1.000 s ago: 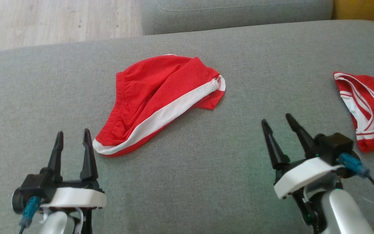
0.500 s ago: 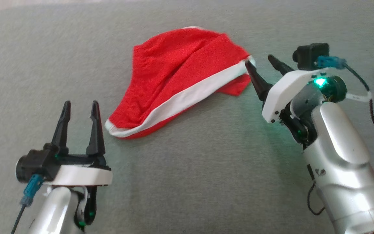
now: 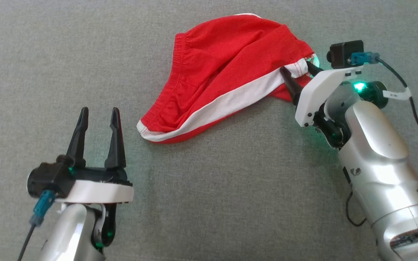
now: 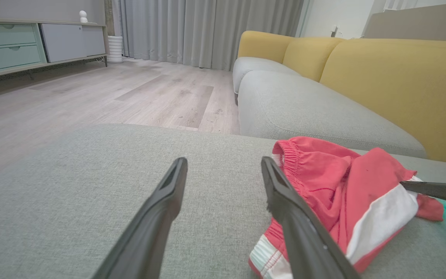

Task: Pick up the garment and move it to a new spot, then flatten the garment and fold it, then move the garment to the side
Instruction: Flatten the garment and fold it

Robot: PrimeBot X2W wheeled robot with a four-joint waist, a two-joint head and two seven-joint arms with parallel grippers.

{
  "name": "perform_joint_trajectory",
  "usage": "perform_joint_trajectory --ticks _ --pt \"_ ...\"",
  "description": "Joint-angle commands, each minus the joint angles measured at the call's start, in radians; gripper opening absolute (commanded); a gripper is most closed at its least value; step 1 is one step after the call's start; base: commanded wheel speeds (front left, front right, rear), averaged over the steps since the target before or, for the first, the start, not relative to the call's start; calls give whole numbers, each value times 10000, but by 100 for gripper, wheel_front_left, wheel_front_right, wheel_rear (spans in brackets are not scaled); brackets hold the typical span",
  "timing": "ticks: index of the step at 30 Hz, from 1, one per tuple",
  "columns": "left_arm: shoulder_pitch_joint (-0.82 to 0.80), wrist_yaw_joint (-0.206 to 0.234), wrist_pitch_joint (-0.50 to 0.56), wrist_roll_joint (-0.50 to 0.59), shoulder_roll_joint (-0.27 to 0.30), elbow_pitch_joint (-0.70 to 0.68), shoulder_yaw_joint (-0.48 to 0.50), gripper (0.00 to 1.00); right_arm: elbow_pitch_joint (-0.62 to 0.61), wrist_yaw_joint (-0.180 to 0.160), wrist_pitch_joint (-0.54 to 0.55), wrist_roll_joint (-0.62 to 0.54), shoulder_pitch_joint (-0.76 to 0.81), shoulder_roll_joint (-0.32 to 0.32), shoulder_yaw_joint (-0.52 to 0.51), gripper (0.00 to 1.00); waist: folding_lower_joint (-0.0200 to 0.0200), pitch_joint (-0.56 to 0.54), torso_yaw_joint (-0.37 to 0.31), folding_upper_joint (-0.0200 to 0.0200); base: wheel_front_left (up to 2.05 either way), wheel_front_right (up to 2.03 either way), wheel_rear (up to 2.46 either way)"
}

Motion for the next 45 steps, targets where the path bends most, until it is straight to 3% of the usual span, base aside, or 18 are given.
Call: perform_joint_trajectory --ticks 1,2,3,4,5,14,20,24,25,26,27,36,45 --pt "-406 -109 -50 97 121 -219 448 100 -57 67 -281 103 -341 163 151 100 -1 8 2 0 0 0 0" --pt "-416 -142 -50 119 99 -196 459 100 66 67 -289 158 -393 176 199 100 -1 11 3 0 0 0 0" --pt "-422 -174 -50 138 76 -169 466 100 183 67 -278 242 -438 192 277 87 -1 10 2 0 0 0 0" --pt "-426 -200 -50 157 56 -144 477 100 258 67 -314 321 -487 207 388 47 -1 9 -4 0 0 0 0" --pt "-427 -218 -51 179 35 -126 491 100 303 67 -395 407 -532 219 513 0 -1 8 -21 0 0 0 0" --pt "-47 -261 -51 248 6 -25 848 100 5 67 -1597 2 -39 -82 528 0 -1 -639 -602 0 0 0 0" --pt "514 -162 -51 218 52 -113 1165 100 -1800 67 -1709 -833 2001 -408 -516 0 -1 -1181 -1312 0 0 0 0" --pt "717 -103 -51 192 82 -205 1259 100 -3314 67 -1268 -1277 3752 -222 -1659 0 -1 -1368 -1617 0 0 0 0" --pt "756 -89 -51 185 91 -225 1272 100 -3676 67 -1150 -1374 4157 -137 -1906 5 -1 -1406 -1669 0 0 0 0" --pt "794 -82 -50 180 105 -241 1278 100 -4012 67 -1014 -1450 4532 -46 -2111 78 -1 -1448 -1721 0 0 0 0" --pt "828 -85 -45 172 119 -249 1272 100 -4333 67 -873 -1502 4871 44 -2293 100 -1 -1489 -1756 0 0 0 0" --pt "1326 -106 -30 188 161 -184 1133 100 -7178 67 -1767 -1880 6559 321 -2346 100 -1 -2114 -1975 0 0 0 0" --pt "1933 -137 -45 284 66 -42 1095 100 -7801 67 -2302 -2255 7334 134 -2390 100 -1 -2666 -2102 0 0 0 0"
